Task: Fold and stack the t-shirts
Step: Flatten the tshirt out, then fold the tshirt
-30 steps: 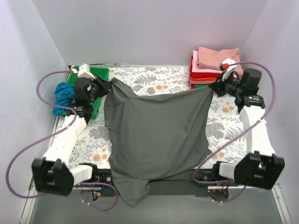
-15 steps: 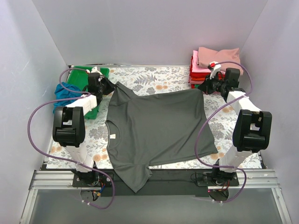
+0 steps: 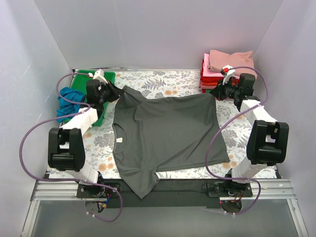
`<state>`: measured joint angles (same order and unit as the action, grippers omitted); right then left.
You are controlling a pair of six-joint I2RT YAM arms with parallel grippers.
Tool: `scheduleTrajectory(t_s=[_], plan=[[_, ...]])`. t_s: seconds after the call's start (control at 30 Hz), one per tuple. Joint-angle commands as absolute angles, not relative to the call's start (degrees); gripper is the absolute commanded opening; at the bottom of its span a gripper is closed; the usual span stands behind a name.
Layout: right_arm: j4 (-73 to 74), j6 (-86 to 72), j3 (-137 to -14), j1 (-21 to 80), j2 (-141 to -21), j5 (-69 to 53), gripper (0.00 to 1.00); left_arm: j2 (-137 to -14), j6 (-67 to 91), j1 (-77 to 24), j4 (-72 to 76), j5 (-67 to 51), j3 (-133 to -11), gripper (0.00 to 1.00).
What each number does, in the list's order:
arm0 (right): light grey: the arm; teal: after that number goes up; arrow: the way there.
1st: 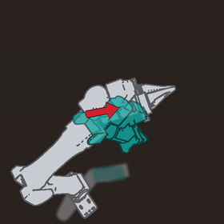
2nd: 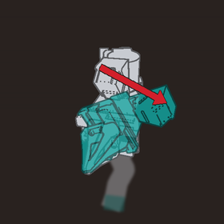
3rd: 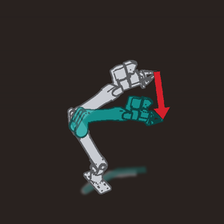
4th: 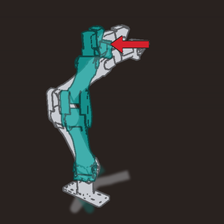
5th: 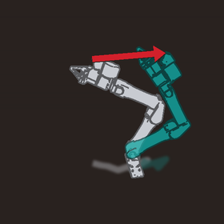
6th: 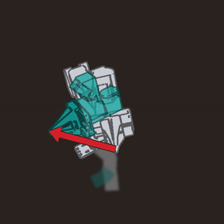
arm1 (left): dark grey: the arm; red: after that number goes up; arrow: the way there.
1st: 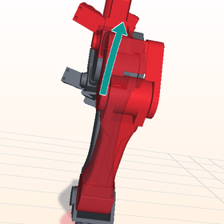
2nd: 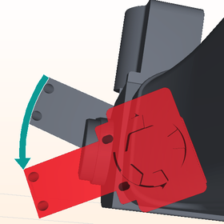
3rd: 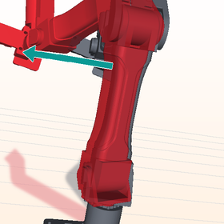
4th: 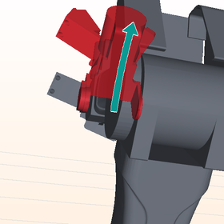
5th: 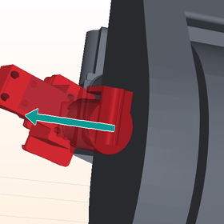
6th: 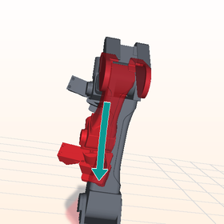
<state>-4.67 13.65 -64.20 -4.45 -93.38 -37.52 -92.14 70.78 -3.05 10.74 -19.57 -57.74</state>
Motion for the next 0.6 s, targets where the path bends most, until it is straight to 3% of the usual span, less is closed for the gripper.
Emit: scheduleTrajectory(t_s=[0.0, 0.57], plan=[[-7.21, 14.24, -61.97, -4.66, -91.67, -37.35, 0.01, -85.61, 69.0, -2.55, 10.73, -21.62, -54.58, 0.0], [-7.56, 13.98, -57.4, -8.08, -90.53, -39.11, 0.01, -76.4, 68.64, -2.55, 6.42, -28.21, -46.59, 0.0]])
